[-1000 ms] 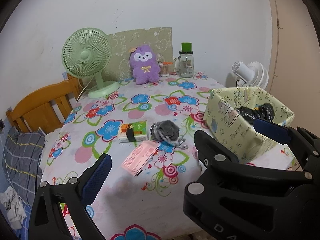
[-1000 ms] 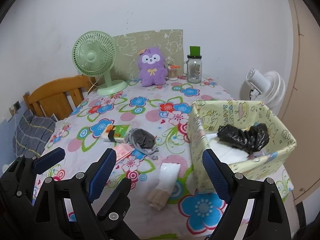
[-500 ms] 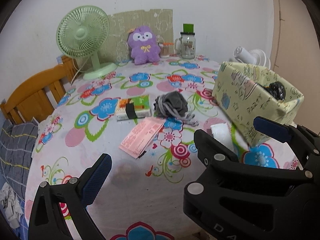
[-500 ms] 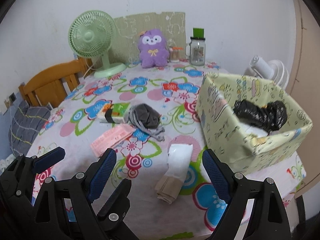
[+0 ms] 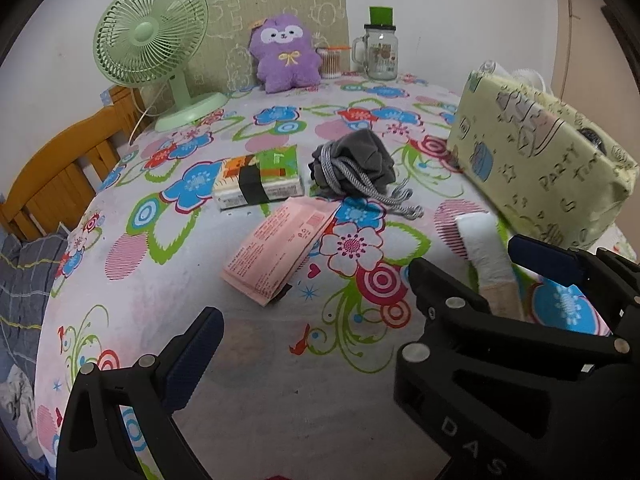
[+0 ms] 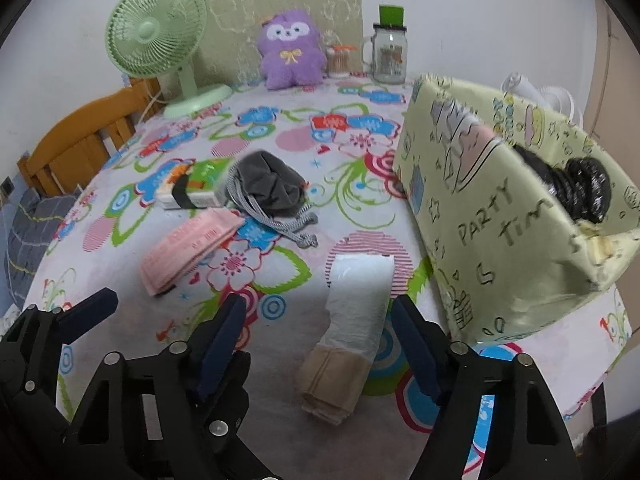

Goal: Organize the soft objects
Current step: 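Grasp the white rolled pad with the right gripper while the left grasps the pink towel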

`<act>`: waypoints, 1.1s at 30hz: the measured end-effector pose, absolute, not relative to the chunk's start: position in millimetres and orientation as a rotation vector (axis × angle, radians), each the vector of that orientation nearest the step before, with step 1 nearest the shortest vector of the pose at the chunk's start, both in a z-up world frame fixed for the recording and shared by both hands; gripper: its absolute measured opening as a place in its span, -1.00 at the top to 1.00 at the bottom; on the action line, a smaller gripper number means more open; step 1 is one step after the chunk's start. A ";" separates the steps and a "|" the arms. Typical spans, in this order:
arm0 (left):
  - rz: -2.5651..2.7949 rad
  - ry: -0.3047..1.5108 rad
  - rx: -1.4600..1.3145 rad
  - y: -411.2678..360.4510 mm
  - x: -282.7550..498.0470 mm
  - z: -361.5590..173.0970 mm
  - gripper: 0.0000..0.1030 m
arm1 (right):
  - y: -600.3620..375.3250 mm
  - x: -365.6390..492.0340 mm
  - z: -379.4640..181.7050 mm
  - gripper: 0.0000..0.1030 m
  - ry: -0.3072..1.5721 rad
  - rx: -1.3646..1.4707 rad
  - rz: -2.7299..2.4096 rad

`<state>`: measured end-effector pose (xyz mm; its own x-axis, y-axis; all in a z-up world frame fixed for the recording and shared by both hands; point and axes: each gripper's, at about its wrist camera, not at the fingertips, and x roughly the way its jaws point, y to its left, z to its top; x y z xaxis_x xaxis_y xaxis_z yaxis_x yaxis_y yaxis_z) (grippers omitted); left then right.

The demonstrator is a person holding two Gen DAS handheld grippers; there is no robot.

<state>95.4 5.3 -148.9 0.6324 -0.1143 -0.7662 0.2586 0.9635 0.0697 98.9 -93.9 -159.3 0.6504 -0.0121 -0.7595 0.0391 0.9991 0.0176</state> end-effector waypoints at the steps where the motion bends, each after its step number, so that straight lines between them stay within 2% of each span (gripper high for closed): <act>1: -0.213 0.868 0.185 4.2 97.0 -150.8 -0.97 | -94.6 100.7 -161.3 -0.42 0.871 0.036 -0.030; 3: -0.211 0.875 0.190 2.5 98.2 -153.0 -0.97 | -97.1 105.5 -166.6 -0.34 0.895 0.041 -0.032; 6: -0.213 0.878 0.187 0.6 100.3 -152.8 -0.97 | -97.2 106.5 -165.9 -0.07 0.887 0.026 -0.040; 8: -0.211 0.876 0.192 -1.2 100.8 -152.7 -0.97 | -96.4 107.5 -165.1 0.41 0.888 0.007 -0.038; 10: -0.208 0.873 0.197 -1.6 101.9 -151.8 -0.97 | -97.7 109.9 -165.3 0.50 0.894 0.003 -0.027; 23: -0.168 0.823 0.184 14.3 126.3 -134.8 -0.97 | -86.0 130.1 -144.4 0.53 0.842 0.018 0.019; 33: -0.186 0.825 0.179 20.2 153.6 -133.1 -0.83 | -78.6 153.5 -138.9 0.53 0.828 0.022 0.006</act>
<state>153.6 20.2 -133.1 0.6641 -0.0948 -0.7416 0.2332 0.9687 0.0851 153.5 -78.6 -138.9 0.6766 0.0140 -0.7362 0.0028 0.9998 0.0217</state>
